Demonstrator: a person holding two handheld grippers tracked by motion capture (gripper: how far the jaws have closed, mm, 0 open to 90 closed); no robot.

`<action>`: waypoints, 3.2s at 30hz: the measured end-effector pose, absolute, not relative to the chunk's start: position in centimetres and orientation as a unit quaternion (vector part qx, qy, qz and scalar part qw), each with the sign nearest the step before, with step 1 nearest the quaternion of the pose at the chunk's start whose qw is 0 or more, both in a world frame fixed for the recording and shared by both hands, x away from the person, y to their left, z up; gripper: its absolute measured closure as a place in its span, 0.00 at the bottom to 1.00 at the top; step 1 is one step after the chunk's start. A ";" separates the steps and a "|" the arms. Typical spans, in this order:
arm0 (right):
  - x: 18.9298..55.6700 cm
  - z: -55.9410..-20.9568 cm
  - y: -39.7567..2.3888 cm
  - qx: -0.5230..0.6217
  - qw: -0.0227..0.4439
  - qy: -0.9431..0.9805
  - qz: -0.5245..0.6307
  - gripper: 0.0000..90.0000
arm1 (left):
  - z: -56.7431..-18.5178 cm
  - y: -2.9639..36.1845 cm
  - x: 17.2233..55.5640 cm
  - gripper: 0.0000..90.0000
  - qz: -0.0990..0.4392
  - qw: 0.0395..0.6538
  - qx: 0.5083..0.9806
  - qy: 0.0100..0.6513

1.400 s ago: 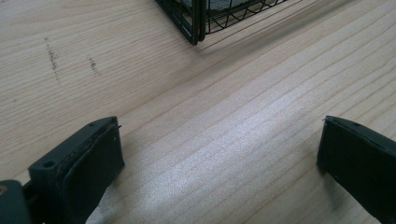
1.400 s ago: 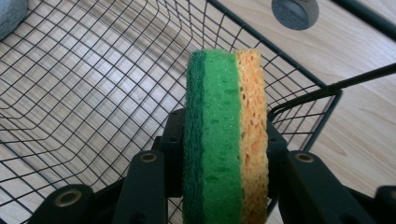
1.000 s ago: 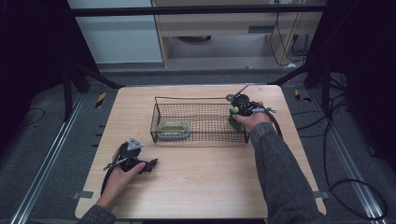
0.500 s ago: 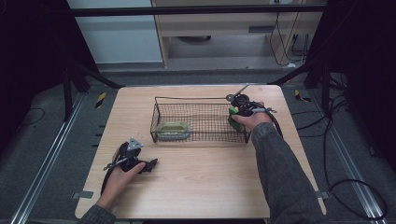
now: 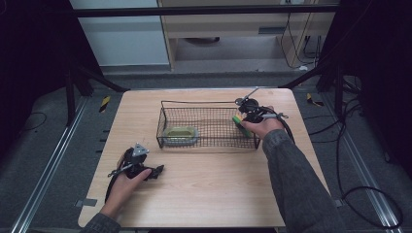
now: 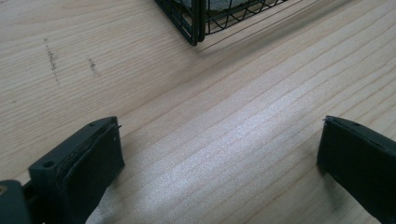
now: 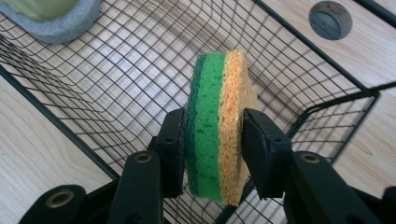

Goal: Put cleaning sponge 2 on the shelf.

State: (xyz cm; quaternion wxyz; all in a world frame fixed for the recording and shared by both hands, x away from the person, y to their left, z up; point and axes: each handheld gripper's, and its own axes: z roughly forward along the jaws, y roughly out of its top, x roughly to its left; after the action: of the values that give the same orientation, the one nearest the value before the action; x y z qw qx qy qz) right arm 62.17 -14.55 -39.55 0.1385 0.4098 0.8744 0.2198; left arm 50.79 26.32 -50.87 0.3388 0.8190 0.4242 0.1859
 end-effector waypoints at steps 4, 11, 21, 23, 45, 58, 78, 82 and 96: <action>62.2 -39.7 -13.5 0.410 0.129 0.875 0.224 0.66 | -50.9 26.3 50.8 0.00 0.186 0.339 0.819 0.424; 62.3 -40.2 -11.7 0.405 0.116 0.881 0.214 0.64 | -50.9 26.3 50.8 0.00 0.186 0.339 0.819 0.424; 62.2 -40.1 -11.4 0.404 0.112 0.879 0.226 0.58 | -50.9 26.3 50.8 0.00 0.186 0.339 0.819 0.424; 62.1 -39.8 -11.5 0.406 0.116 0.877 0.230 0.56 | -50.9 26.3 50.8 0.00 0.186 0.339 0.819 0.424; 58.5 -38.5 -15.0 0.425 0.188 0.830 0.307 0.08 | -50.9 26.3 50.8 0.00 0.186 0.337 0.820 0.424; 55.4 -38.3 -19.9 0.435 0.226 0.810 0.321 0.11 | -50.9 26.3 50.8 0.00 0.187 0.337 0.820 0.424; 51.6 -44.6 -25.9 0.484 0.233 0.775 0.334 0.14 | -50.9 26.3 50.9 0.00 0.187 0.337 0.819 0.425; 51.7 -46.0 -26.1 0.492 0.227 0.774 0.327 0.14 | -50.9 26.3 50.9 0.00 0.187 0.337 0.819 0.425; 53.5 -49.4 -26.4 0.527 0.221 0.756 0.320 0.13 | -50.9 26.3 50.9 0.00 0.186 0.337 0.819 0.425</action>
State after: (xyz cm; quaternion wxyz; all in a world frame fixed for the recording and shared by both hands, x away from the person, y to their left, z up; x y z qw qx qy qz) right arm 53.49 -26.35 -49.42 0.2210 0.5269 0.7558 0.3200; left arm 50.88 26.28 -50.86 0.3372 0.8192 0.4249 0.1864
